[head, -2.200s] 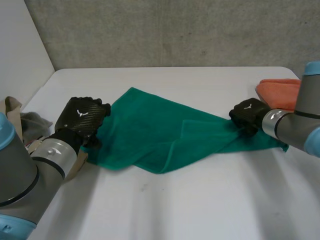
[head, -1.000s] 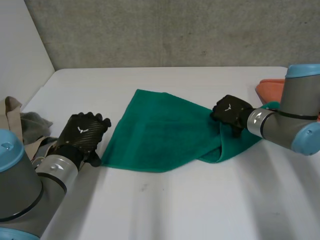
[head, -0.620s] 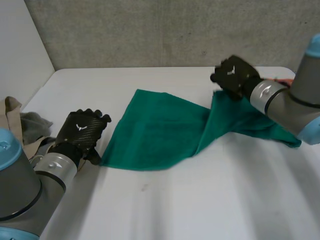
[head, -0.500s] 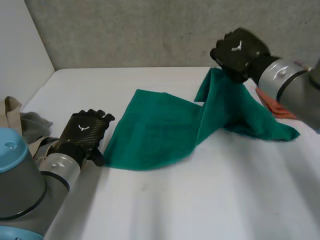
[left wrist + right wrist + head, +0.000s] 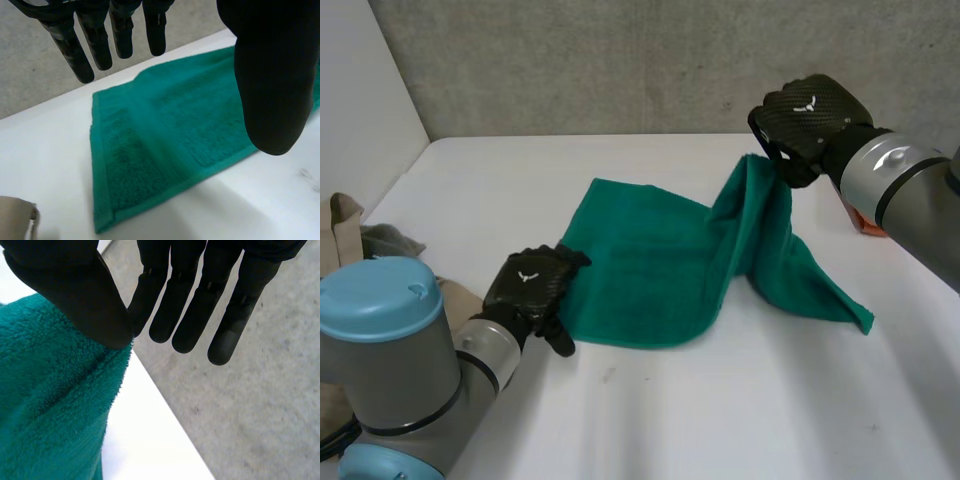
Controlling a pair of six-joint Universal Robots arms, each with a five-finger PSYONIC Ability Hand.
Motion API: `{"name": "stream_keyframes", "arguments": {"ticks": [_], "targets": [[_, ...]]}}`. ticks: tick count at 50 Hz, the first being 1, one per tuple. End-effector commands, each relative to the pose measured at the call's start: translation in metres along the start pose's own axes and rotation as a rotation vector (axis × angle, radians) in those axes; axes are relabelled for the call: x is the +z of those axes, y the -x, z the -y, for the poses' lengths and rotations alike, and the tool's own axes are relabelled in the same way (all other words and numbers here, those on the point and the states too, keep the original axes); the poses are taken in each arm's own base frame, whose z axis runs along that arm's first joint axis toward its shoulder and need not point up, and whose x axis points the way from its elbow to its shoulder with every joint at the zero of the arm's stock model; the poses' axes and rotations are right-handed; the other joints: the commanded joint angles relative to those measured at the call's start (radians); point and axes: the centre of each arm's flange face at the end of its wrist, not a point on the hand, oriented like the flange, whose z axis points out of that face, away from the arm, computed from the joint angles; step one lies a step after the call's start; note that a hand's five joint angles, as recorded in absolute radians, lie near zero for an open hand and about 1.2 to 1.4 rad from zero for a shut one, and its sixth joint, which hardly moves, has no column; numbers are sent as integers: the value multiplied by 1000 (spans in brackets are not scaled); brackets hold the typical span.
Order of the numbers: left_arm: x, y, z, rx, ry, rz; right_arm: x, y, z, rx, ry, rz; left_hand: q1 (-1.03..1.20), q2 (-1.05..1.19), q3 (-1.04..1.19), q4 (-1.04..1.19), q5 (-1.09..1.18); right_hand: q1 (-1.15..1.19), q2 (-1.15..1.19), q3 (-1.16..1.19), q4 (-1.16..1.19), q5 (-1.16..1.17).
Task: Fold the laundry.
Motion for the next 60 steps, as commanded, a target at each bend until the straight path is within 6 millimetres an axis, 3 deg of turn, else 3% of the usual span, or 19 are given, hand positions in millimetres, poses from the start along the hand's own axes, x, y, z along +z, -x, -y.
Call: {"name": "stream_keyframes", "arguments": {"ticks": [1, 5, 10, 18, 30, 39, 51, 56, 60], "targets": [[0, -8, -13, 54, 48, -20, 6, -8, -13, 35, 35, -81, -18, 7, -2, 7, 14, 272, 221, 211, 200, 242], [4, -6, -15, 78, 49, -3, 16, -19, -22, 59, 19, -161, 6, 31, 22, 31, 37, 272, 221, 211, 200, 242], [11, -1, -12, 90, 28, 28, 31, -34, -50, 30, 65, -240, 35, 60, 51, 60, 66, 272, 221, 211, 200, 242], [22, 10, -15, 114, 36, 65, 39, -46, -77, 34, 124, -266, 88, 113, 104, 113, 119, 272, 221, 211, 200, 242], [39, 15, -25, 143, 61, 78, 40, -41, -85, 50, 130, -246, 167, 192, 183, 192, 198, 272, 221, 211, 200, 242], [52, 18, -26, 141, 58, 75, 39, -41, -92, 56, 147, -239, 396, 421, 412, 421, 427, 272, 221, 211, 200, 242], [60, 15, -33, 159, 71, 58, 41, -47, -102, 57, 159, -251, 431, 456, 447, 456, 463, 272, 221, 211, 200, 242], [68, 17, -22, 163, 24, 73, 39, -46, -102, 59, 164, -250, 944, 969, 960, 969, 975, 272, 221, 211, 200, 242], [78, 19, -12, 166, -45, 86, 38, -47, -102, 62, 164, -250, 987, 1011, 1003, 1011, 1018, 272, 221, 211, 200, 242]]}}
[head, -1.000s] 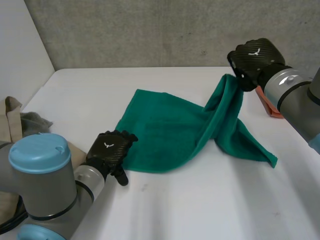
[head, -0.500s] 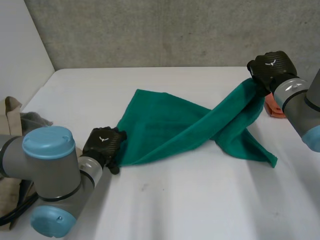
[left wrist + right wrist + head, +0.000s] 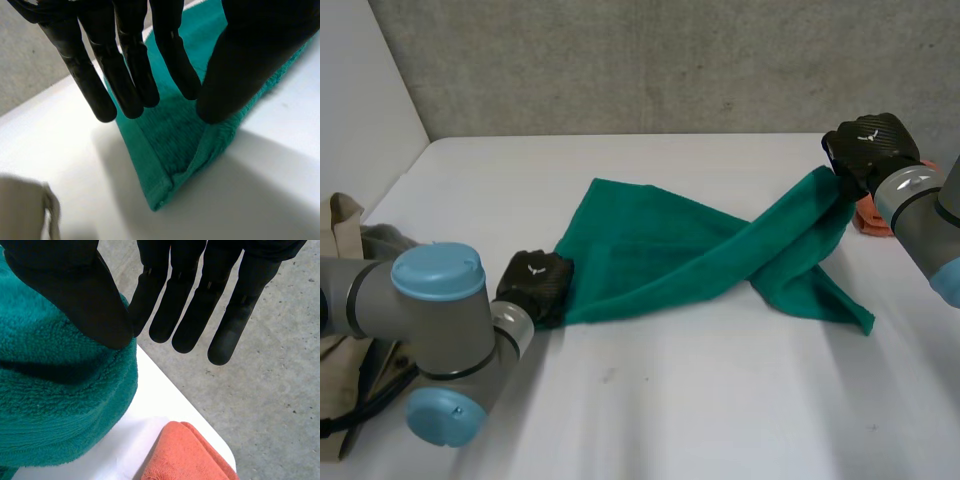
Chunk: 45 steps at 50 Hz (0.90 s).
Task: Fold the laundry.
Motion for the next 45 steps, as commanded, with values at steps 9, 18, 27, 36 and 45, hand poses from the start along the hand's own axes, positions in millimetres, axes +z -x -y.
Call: {"name": "stream_keyframes", "arguments": {"ticks": [9, 18, 27, 36, 45], "targets": [[32, 6, 17, 54, -89, 29, -7, -5, -2, 4, 6, 6, 342, 366, 371, 365, 372, 272, 221, 211, 200, 242], [1, 22, 44, 12, -72, 43, -7, -3, -4, 4, 10, 19, -400, -375, -371, -376, -369, 272, 221, 211, 200, 242], [-36, 6, 23, -6, 5, -33, -5, 1, -3, 1, 2, 23, -618, -593, -589, -595, -587, 272, 221, 211, 200, 242], [-20, -2, -5, -7, 53, -38, -5, 3, -5, 2, 9, 31, -521, -497, -492, -498, -491, 272, 221, 211, 200, 242], [4, 4, -7, -15, 32, -12, -5, 6, -10, 5, 24, 38, -325, -300, -296, -301, -294, 272, 221, 211, 200, 242]]}}
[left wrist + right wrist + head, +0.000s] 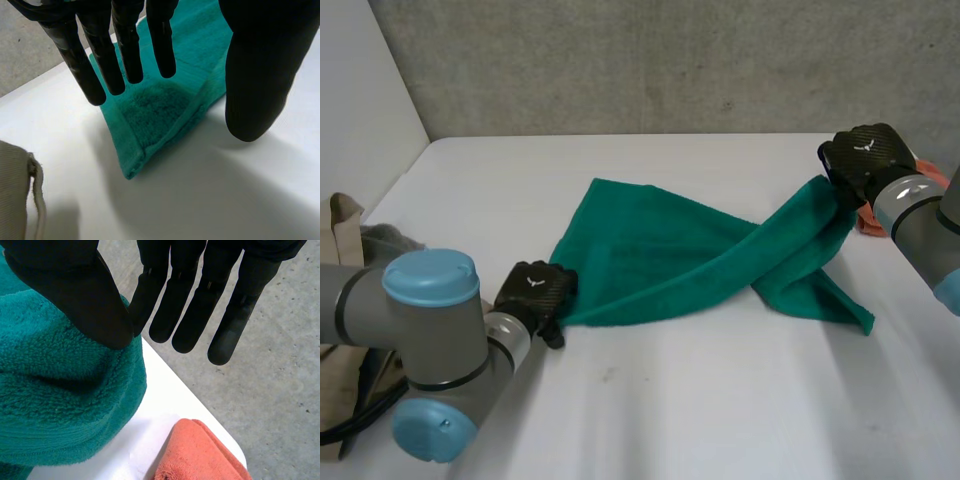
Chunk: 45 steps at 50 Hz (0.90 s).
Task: Fold the laundry.
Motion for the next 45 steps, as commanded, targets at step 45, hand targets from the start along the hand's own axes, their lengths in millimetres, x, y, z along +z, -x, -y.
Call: {"name": "stream_keyframes", "arguments": {"ticks": [45], "targets": [[-92, 62, 112, 37, -253, 136, -87, -11, 24, -328, 308, 334, 882, 885, 885, 881, 879, 272, 221, 211, 200, 242]]}}
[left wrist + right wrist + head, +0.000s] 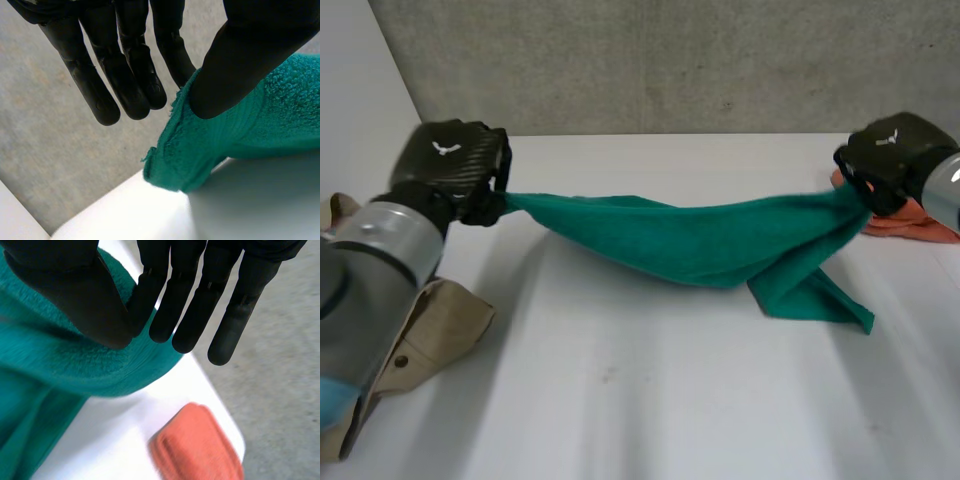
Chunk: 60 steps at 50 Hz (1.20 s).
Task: Fold the laundry.
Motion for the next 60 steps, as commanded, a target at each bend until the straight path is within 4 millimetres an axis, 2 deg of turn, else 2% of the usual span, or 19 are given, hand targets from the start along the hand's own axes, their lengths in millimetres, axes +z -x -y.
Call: {"name": "stream_keyframes", "arguments": {"ticks": [1, 2, 6, 9, 12, 15, 16, 19, 20, 24, 27, 29, 35, 39, 40, 42, 51, 58, 60], "targets": [[-8, 0, -33, 70, 140, -34, -15, 22, -25, -145, 187, 202, 240, 205, 209, 198, 245, 272, 221, 211, 200, 242], [-3, -1, -51, 88, 201, -40, -10, 28, -34, -168, 214, 226, 240, 205, 209, 198, 245, 272, 221, 211, 200, 242], [16, -2, -93, 126, 319, -51, 12, 40, -49, -165, 250, 221, 240, 205, 209, 198, 245, 272, 221, 211, 200, 242], [39, 0, -106, 156, 316, -42, 38, 41, -52, -149, 216, 136, 240, 205, 209, 198, 245, 272, 221, 211, 200, 242], [61, 1, -99, 163, 247, -21, 62, 38, -43, -120, 136, 32, 240, 205, 209, 198, 245, 272, 221, 211, 200, 242], [93, 9, -65, 170, 69, 37, 77, 28, -26, -87, 35, -75, 240, 205, 209, 198, 245, 272, 221, 211, 200, 242], [106, 14, -39, 168, -45, 72, 85, 17, -10, -63, -55, -157, 240, 205, 209, 198, 245, 272, 221, 211, 200, 242], [122, 24, 4, 158, -239, 133, 91, -6, 19, -19, -219, -298, 240, 205, 209, 198, 245, 272, 221, 211, 200, 242], [128, 33, 31, 143, -370, 179, 91, -24, 38, 8, -339, -390, 240, 205, 209, 198, 245, 272, 221, 211, 200, 242], [132, 51, 88, 78, -659, 273, 76, -53, 82, 52, -633, -560, 240, 205, 209, 198, 245, 272, 221, 211, 200, 242], [133, 59, 100, 55, -718, 305, 68, -63, 99, 51, -770, -628, 240, 205, 209, 198, 245, 272, 221, 211, 200, 242], [133, 60, 99, 55, -698, 305, 67, -63, 98, 46, -789, -642, 240, 205, 209, 198, 245, 272, 221, 211, 200, 242], [129, 50, 64, 52, -532, 237, 76, -39, 77, 77, -686, -495, 240, 205, 209, 198, 245, 272, 221, 211, 200, 242], [119, 41, 43, 63, -475, 185, 88, -17, 53, 138, -613, -304, 240, 205, 209, 198, 245, -387, -438, -448, -459, -418], [114, 39, 39, 66, -472, 171, 93, -8, 43, 185, -580, -216, 240, 205, 209, 198, 245, -671, -722, -732, -743, -701], [109, 38, 38, 70, -483, 161, 97, 0, 37, 233, -555, -136, 240, 205, 209, 198, 245, -782, -833, -843, -854, -812], [65, 31, 56, 111, -560, 94, 126, 27, 14, 397, -440, 151, 240, 205, 209, 198, 245, -756, -807, -817, -828, -786], [19, 24, 84, 120, -628, 49, 141, 86, 17, 434, -382, 343, 240, 205, 209, 198, 245, -726, -778, -787, -799, -757], [6, 22, 92, 119, -649, 43, 144, 110, 19, 435, -371, 376, 240, 205, 209, 198, 245, -680, -731, -740, -752, -710]]}}
